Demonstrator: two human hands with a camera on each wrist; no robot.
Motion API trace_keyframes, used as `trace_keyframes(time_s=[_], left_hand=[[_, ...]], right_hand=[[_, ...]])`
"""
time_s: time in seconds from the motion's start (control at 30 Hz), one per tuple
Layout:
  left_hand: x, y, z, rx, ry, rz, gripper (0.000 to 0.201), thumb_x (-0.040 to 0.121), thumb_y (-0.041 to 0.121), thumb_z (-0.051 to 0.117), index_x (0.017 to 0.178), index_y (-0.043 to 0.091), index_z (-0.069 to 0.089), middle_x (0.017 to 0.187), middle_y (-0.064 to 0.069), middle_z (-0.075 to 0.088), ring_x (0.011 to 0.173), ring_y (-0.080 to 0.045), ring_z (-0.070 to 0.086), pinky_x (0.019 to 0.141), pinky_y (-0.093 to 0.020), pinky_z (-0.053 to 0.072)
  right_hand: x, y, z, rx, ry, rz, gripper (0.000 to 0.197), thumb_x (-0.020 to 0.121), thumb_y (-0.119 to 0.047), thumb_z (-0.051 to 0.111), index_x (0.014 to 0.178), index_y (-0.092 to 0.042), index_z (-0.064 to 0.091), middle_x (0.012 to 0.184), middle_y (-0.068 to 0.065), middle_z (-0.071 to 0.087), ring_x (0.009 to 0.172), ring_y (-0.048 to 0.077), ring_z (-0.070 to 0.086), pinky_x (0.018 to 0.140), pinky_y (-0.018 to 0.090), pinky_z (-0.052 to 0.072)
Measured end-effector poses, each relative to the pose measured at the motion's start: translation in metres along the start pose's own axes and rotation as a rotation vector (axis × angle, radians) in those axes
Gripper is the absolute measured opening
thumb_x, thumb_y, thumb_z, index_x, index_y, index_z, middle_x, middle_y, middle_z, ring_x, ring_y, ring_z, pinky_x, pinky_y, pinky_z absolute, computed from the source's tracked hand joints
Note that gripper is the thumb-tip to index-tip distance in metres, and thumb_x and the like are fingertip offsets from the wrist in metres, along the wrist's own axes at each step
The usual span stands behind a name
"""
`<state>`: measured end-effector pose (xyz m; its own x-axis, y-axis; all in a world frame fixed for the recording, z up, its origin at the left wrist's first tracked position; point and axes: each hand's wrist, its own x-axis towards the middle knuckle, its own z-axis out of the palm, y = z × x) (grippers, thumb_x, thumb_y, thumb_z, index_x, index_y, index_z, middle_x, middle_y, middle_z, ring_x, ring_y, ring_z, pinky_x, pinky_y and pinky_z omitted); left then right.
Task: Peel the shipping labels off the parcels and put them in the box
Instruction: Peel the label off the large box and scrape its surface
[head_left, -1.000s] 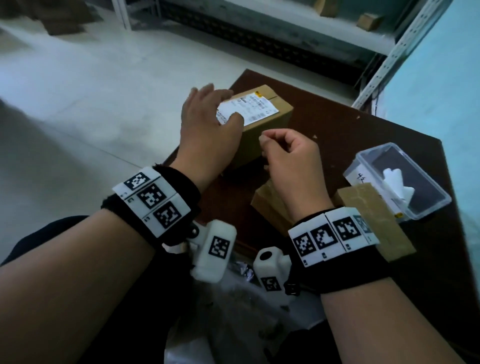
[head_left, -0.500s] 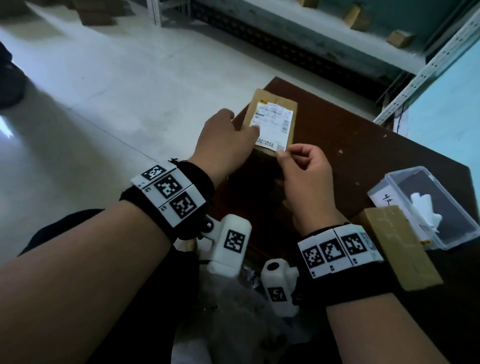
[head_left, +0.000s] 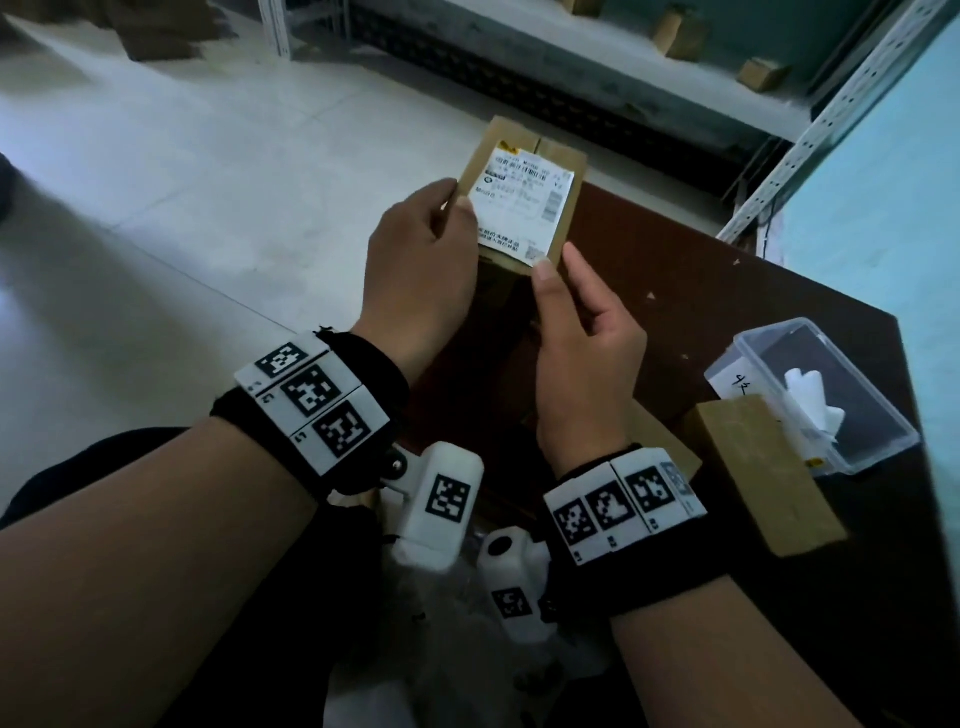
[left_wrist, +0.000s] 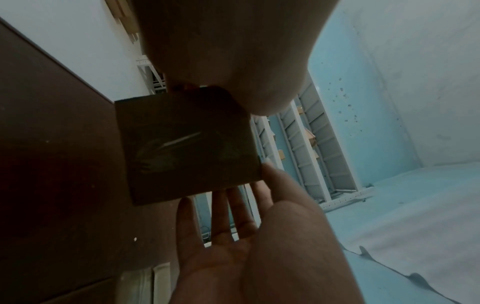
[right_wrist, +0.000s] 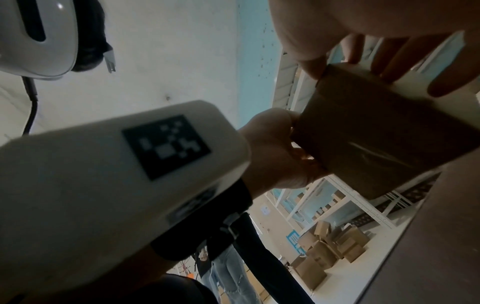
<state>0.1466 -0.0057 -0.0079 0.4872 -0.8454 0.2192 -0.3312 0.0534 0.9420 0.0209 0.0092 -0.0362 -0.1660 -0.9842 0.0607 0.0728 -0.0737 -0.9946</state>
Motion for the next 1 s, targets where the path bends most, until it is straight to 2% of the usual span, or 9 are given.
trace_keyframes(time_s=[0.13, 0.27, 0.4, 0.47, 0.6, 0.73, 0.83, 0.93, 1.0], left_hand=[[-0.006, 0.007, 0.006, -0.077, 0.01, 0.025, 0.028, 0.106, 0.027, 0.048, 0.109, 0.027, 0.076, 0.101, 0.014, 0.076, 0.096, -0.005, 0.07, 0.087, -0.035, 0.058], [-0.016, 0.019, 0.02, -0.148, -0.018, 0.047, 0.023, 0.108, 0.027, 0.05, 0.107, 0.035, 0.071, 0.102, 0.018, 0.075, 0.098, 0.0, 0.071, 0.086, -0.031, 0.061], [-0.023, 0.025, 0.04, -0.187, -0.029, 0.059, 0.032, 0.105, 0.035, 0.053, 0.127, 0.022, 0.071, 0.117, 0.008, 0.074, 0.107, -0.009, 0.071, 0.091, -0.039, 0.062], [-0.026, 0.029, 0.049, -0.197, -0.031, 0.074, 0.037, 0.104, 0.036, 0.054, 0.135, 0.02, 0.068, 0.122, 0.005, 0.073, 0.11, -0.009, 0.07, 0.091, -0.037, 0.062], [-0.034, 0.038, 0.068, -0.263, -0.076, 0.088, 0.035, 0.106, 0.031, 0.056, 0.135, 0.017, 0.067, 0.12, 0.004, 0.073, 0.108, -0.008, 0.071, 0.086, -0.033, 0.064], [-0.041, 0.041, 0.084, -0.29, -0.095, 0.098, 0.038, 0.105, 0.032, 0.058, 0.138, 0.014, 0.064, 0.12, 0.004, 0.072, 0.109, -0.006, 0.07, 0.086, -0.03, 0.063], [-0.044, 0.038, 0.089, -0.373, -0.131, 0.08, 0.039, 0.102, 0.031, 0.063, 0.137, 0.013, 0.064, 0.121, 0.001, 0.072, 0.112, -0.011, 0.07, 0.086, -0.034, 0.064], [-0.048, 0.037, 0.093, -0.421, -0.185, 0.077, 0.041, 0.099, 0.033, 0.068, 0.135, 0.013, 0.065, 0.121, -0.001, 0.073, 0.113, -0.014, 0.072, 0.089, -0.039, 0.064], [-0.053, 0.037, 0.093, -0.411, -0.2, 0.097, 0.038, 0.1, 0.032, 0.071, 0.133, 0.014, 0.066, 0.118, 0.001, 0.074, 0.111, -0.011, 0.072, 0.09, -0.035, 0.063]], right_hand=[[-0.001, -0.009, -0.005, 0.135, 0.028, -0.027, 0.047, 0.095, -0.044, 0.069, 0.138, -0.025, 0.072, 0.136, -0.001, 0.07, 0.127, 0.011, 0.068, 0.111, 0.042, 0.056], [0.002, -0.015, -0.018, 0.217, 0.106, -0.059, 0.041, 0.096, -0.034, 0.071, 0.134, -0.022, 0.074, 0.135, 0.005, 0.07, 0.125, 0.015, 0.07, 0.107, 0.043, 0.059], [0.008, -0.023, -0.034, 0.296, 0.147, -0.08, 0.038, 0.096, -0.031, 0.068, 0.132, -0.022, 0.075, 0.137, 0.009, 0.07, 0.128, 0.018, 0.069, 0.109, 0.045, 0.058], [0.009, -0.026, -0.041, 0.322, 0.145, -0.096, 0.04, 0.1, -0.028, 0.064, 0.138, -0.017, 0.072, 0.14, 0.009, 0.07, 0.129, 0.017, 0.069, 0.109, 0.044, 0.058], [0.011, -0.034, -0.06, 0.333, 0.159, -0.077, 0.038, 0.11, -0.02, 0.058, 0.146, -0.012, 0.066, 0.136, 0.006, 0.075, 0.125, 0.015, 0.072, 0.108, 0.042, 0.059], [0.014, -0.041, -0.079, 0.328, 0.183, -0.05, 0.036, 0.11, -0.017, 0.058, 0.145, -0.013, 0.067, 0.132, 0.007, 0.077, 0.123, 0.018, 0.073, 0.106, 0.044, 0.06], [0.017, -0.049, -0.094, 0.359, 0.115, 0.052, 0.033, 0.108, -0.028, 0.06, 0.136, -0.017, 0.074, 0.123, 0.01, 0.08, 0.115, 0.024, 0.077, 0.096, 0.049, 0.064], [0.021, -0.057, -0.116, 0.393, 0.011, 0.151, 0.026, 0.109, -0.034, 0.058, 0.112, -0.02, 0.079, 0.104, 0.006, 0.084, 0.093, 0.017, 0.082, 0.07, 0.036, 0.066], [0.021, -0.059, -0.127, 0.398, -0.029, 0.17, 0.024, 0.11, -0.032, 0.057, 0.112, -0.021, 0.078, 0.102, 0.004, 0.084, 0.088, 0.014, 0.082, 0.07, 0.032, 0.064]])
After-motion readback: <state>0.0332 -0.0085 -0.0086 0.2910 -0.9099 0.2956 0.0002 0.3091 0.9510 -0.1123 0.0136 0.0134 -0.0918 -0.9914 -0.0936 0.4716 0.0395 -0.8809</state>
